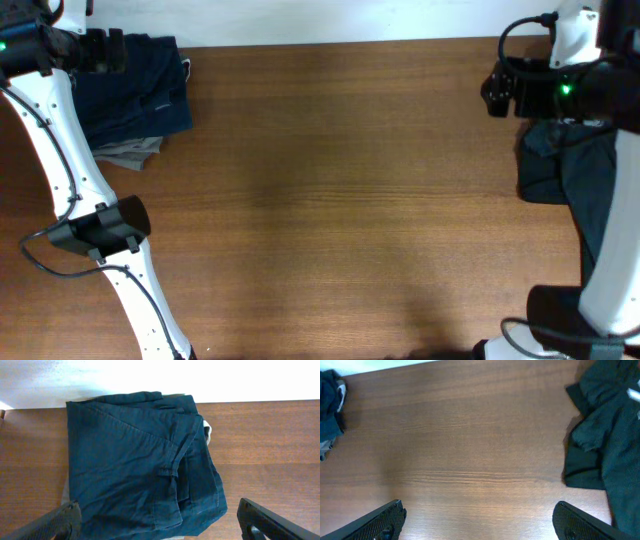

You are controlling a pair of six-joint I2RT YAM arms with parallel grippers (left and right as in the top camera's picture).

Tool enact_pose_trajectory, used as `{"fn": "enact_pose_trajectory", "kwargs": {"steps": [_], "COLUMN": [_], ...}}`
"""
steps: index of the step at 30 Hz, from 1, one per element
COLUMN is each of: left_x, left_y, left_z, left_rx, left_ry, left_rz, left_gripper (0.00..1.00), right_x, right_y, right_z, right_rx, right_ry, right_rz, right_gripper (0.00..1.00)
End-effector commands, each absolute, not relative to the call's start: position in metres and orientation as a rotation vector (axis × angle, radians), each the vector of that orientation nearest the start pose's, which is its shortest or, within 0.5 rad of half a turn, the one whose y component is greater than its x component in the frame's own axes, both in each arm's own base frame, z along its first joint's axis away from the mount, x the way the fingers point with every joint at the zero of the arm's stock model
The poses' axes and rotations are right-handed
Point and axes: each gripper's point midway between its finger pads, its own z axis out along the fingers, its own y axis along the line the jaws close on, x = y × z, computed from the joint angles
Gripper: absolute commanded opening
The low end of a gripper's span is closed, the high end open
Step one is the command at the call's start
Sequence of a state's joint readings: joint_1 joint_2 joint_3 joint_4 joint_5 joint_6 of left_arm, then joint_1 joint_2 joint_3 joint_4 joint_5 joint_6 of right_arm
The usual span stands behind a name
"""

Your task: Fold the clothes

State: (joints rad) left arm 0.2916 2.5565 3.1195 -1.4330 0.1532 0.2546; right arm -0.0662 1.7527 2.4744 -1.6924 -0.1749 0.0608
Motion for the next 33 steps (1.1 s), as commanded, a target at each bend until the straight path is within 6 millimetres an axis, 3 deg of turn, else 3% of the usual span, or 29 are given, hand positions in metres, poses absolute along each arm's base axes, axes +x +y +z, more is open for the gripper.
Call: {"fn": "enact_pose_trajectory", "kwargs": {"steps": [1,5,8,16,23,28,33], "left_x": [0.555,0.555,0.555,0.555,0.555,0.555,0.555], "left_y": [0.137,0.137,0.137,0.138,0.137,0.137,0.137], "left_z": [0.258,0.258,0.258,0.258,0.258,0.258,0.258], "left_rx": [0.037,0.037,0.037,0.037,0.037,0.037,0.037], "left_ry": [2.420,2.420,2.420,2.420,2.420,2.420,2.420], "left_rz": [0.056,0.056,0.056,0.057,0.056,0.056,0.056], "left_gripper": [0.99,0.99,0.99,0.99,0.99,0.99,0.99], "right_x": [0.327,0.316,0.316,0.312,0.290,0.272,0.257], "right_y": [0.008,0.004,0.004,0.006,0.015,0.018,0.018], "right_z": [0.408,0.425,0.417,0.332,0.257,0.225,0.213], "right_rx": [-0.047,-0.052,-0.089,-0.107,-0.146,-0.086,-0.061], "right_ry": [2.437,2.315,2.242,2.034,1.813,1.655,1.531], "right_rz": [0.162,0.111,0.088,0.074,0.088,0.144,0.159], "right_gripper": [0.99,0.99,0.99,0.99,0.99,0.99,0.98]}}
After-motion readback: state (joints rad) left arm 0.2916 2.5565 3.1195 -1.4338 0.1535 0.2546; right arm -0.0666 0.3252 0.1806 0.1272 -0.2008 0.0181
